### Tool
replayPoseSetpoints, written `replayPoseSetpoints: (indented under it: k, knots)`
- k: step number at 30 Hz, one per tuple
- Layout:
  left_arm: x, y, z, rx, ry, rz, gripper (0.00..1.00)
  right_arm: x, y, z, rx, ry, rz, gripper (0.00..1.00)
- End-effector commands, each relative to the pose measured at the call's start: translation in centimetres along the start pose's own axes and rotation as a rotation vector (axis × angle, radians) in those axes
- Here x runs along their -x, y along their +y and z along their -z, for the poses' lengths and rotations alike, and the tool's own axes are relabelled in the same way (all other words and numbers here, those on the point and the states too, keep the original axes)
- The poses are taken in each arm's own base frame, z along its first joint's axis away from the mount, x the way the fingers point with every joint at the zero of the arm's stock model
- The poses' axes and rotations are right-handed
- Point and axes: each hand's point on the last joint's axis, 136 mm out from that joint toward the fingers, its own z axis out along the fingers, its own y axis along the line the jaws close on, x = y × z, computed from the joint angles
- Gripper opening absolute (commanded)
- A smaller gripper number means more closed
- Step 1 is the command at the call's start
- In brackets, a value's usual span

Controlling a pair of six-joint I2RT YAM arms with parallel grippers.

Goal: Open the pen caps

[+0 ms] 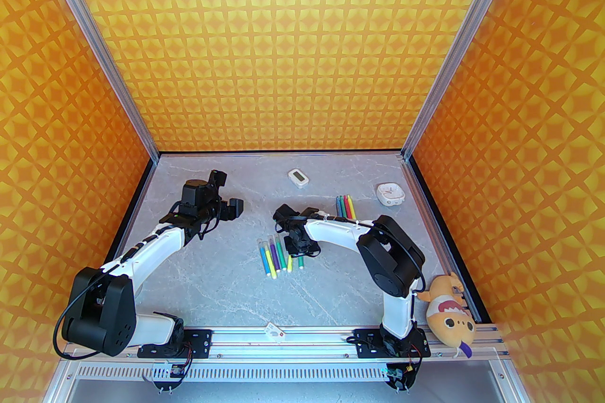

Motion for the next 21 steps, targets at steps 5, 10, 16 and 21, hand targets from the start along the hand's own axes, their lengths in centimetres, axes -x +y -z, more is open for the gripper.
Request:
replayPoseSetpoints:
  k: [5,10,16,21]
  knots:
    - [0.7,-0.1,0.7,-0.008,-0.010,-0.014,0.82,1.8,0.0,-5.1,-0.027,-0.057,-0.026,0.22]
    - [0.9,-0.2,0.9,-0.009,-0.011,-0.013,0.82,1.9,-0.2,-5.2,-0.039,-0.066,-0.026,0.20]
    - [1.2,-0.3,1.0,-0.010,-0.017,-0.007,0.83,2.9,-0.4,-4.3,-0.044,-0.126,-0.047,0.13]
    - [1.3,-0.4,1.0,-0.019,-0.015,-0.001,0.83,3.7,-0.4,-2.9,-0.039,-0.161,-0.043,0.09]
